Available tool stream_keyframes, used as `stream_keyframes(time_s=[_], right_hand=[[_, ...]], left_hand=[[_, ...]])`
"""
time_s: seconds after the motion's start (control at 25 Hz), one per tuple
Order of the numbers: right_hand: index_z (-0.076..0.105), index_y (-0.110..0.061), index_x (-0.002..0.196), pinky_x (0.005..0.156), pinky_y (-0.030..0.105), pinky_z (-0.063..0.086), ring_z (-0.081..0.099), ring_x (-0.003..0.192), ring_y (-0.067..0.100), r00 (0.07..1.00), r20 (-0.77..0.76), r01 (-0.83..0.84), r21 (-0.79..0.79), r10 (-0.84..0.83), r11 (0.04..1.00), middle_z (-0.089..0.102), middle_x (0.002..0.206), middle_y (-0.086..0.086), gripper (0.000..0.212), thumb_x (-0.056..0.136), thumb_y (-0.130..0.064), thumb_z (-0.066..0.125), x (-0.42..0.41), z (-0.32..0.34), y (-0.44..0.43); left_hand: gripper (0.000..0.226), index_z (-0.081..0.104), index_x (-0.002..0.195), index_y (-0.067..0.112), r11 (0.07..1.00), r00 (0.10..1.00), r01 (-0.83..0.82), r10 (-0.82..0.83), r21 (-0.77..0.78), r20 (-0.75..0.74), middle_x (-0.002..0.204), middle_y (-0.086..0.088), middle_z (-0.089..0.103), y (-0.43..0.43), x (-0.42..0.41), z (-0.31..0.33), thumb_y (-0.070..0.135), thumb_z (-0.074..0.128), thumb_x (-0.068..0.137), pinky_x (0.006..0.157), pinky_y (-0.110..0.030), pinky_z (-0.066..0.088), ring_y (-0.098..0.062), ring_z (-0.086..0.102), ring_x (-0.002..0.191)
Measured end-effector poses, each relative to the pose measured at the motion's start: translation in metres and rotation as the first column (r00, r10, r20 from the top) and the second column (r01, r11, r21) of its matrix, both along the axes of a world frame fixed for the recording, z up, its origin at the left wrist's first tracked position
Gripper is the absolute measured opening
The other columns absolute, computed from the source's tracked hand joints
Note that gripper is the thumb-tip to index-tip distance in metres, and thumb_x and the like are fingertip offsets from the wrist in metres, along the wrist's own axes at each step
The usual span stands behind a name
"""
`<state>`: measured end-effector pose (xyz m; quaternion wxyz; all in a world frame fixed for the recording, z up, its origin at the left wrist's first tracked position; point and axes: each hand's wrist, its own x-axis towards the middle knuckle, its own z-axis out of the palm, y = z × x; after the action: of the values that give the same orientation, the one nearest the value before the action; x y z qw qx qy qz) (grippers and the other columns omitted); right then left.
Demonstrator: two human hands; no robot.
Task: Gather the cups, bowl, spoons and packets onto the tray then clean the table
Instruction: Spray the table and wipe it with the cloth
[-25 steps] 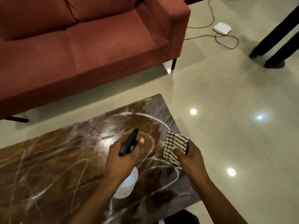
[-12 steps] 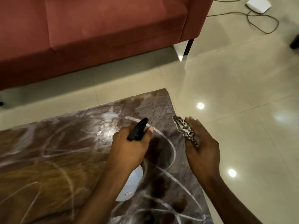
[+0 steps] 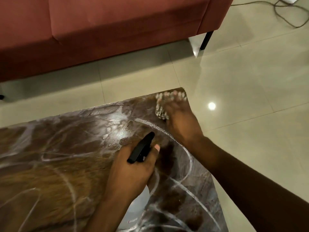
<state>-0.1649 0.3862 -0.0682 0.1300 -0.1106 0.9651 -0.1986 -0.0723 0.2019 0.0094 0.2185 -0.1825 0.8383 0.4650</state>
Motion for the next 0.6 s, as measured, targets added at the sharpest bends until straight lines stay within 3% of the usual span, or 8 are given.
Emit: stream_keyframes(time_s=[0.08, 0.16, 0.28, 0.36, 0.44, 0.52, 0.56, 0.6], right_hand=[[0.033, -0.024, 0.168, 0.132, 0.056, 0.024, 0.016, 0.166, 0.032, 0.942, 0.013, -0.335, 0.011, 0.335, 0.942, 0.026, 0.177, 0.004, 0.076, 0.095, -0.01, 0.05, 0.04, -0.001, 0.015], [0.035, -0.026, 0.167, 0.128, 0.054, 0.034, 0.023, 0.164, 0.031, 0.905, 0.012, -0.425, 0.034, 0.425, 0.905, 0.03, 0.175, 0.002, 0.081, 0.092, -0.001, 0.054, 0.035, 0.0, 0.045], [0.031, -0.028, 0.169, 0.129, 0.05, 0.032, 0.016, 0.166, 0.027, 1.0, 0.009, -0.011, 0.064, 0.01, 0.998, 0.023, 0.178, -0.001, 0.083, 0.095, 0.004, 0.054, -0.032, 0.007, 0.045], [0.031, -0.028, 0.169, 0.132, 0.049, 0.025, 0.013, 0.167, 0.028, 0.994, 0.034, 0.102, 0.028, -0.103, 0.994, 0.022, 0.178, 0.0, 0.081, 0.097, 0.003, 0.053, -0.041, 0.009, 0.022], [0.034, -0.027, 0.168, 0.134, 0.051, 0.021, 0.013, 0.167, 0.028, 0.987, 0.042, -0.159, 0.009, 0.158, 0.987, 0.024, 0.178, 0.001, 0.077, 0.098, -0.002, 0.056, -0.007, 0.01, 0.016], [0.036, -0.025, 0.167, 0.134, 0.05, 0.021, 0.015, 0.167, 0.026, 0.859, 0.019, -0.511, -0.036, 0.512, 0.859, 0.026, 0.177, 0.001, 0.071, 0.101, -0.008, 0.056, 0.04, 0.014, 0.045], [0.037, -0.024, 0.166, 0.133, 0.051, 0.023, 0.015, 0.167, 0.026, 0.817, 0.003, -0.576, -0.044, 0.576, 0.816, 0.026, 0.177, 0.001, 0.07, 0.101, -0.007, 0.056, 0.045, 0.016, 0.064], [0.038, -0.022, 0.166, 0.132, 0.052, 0.026, 0.015, 0.166, 0.026, 0.837, -0.013, -0.547, -0.039, 0.547, 0.836, 0.026, 0.176, 0.003, 0.072, 0.099, -0.002, 0.057, 0.04, 0.013, 0.079]], left_hand=[[0.036, 0.076, 0.084, 0.025, 1.0, 1.0, 0.006, -0.007, 0.024, 0.003, 0.058, -0.004, 0.066, 0.002, -0.005, 0.002, 0.06, 0.071, 0.09, 0.053, -0.049, 0.057, -0.027, 0.06, 0.046], [0.045, 0.07, 0.075, 0.019, 0.999, 1.0, 0.006, -0.006, 0.034, 0.018, 0.051, 0.0, 0.058, 0.001, -0.01, 0.001, 0.061, 0.07, 0.089, 0.047, -0.039, 0.047, -0.023, 0.05, 0.04], [0.056, 0.054, 0.061, 0.016, 1.0, 1.0, 0.009, -0.009, 0.005, 0.006, 0.044, 0.005, 0.04, -0.004, -0.013, 0.0, 0.061, 0.072, 0.091, 0.046, -0.027, 0.032, -0.015, 0.037, 0.037], [0.05, 0.065, 0.069, 0.016, 1.0, 1.0, 0.001, -0.001, 0.015, -0.005, 0.046, 0.004, 0.046, -0.011, -0.01, -0.001, 0.06, 0.073, 0.091, 0.045, -0.027, 0.035, -0.016, 0.042, 0.038], [0.046, 0.067, 0.073, 0.019, 1.0, 1.0, 0.015, -0.015, 0.003, -0.003, 0.047, 0.005, 0.049, -0.018, -0.003, 0.0, 0.061, 0.073, 0.09, 0.044, -0.026, 0.036, -0.012, 0.043, 0.038], [0.045, 0.067, 0.073, 0.02, 0.999, 0.998, 0.053, -0.052, -0.011, 0.019, 0.049, 0.003, 0.051, -0.025, 0.008, -0.001, 0.062, 0.072, 0.089, 0.041, -0.021, 0.033, -0.009, 0.041, 0.037], [0.044, 0.067, 0.072, 0.021, 0.997, 0.997, 0.072, -0.072, -0.01, 0.027, 0.05, 0.0, 0.052, -0.028, 0.013, -0.001, 0.062, 0.071, 0.09, 0.041, -0.02, 0.032, -0.01, 0.041, 0.038], [0.043, 0.065, 0.069, 0.024, 0.996, 0.996, 0.089, -0.089, -0.009, 0.03, 0.05, -0.001, 0.052, -0.03, 0.018, -0.001, 0.06, 0.071, 0.091, 0.041, -0.018, 0.031, -0.01, 0.041, 0.038]])
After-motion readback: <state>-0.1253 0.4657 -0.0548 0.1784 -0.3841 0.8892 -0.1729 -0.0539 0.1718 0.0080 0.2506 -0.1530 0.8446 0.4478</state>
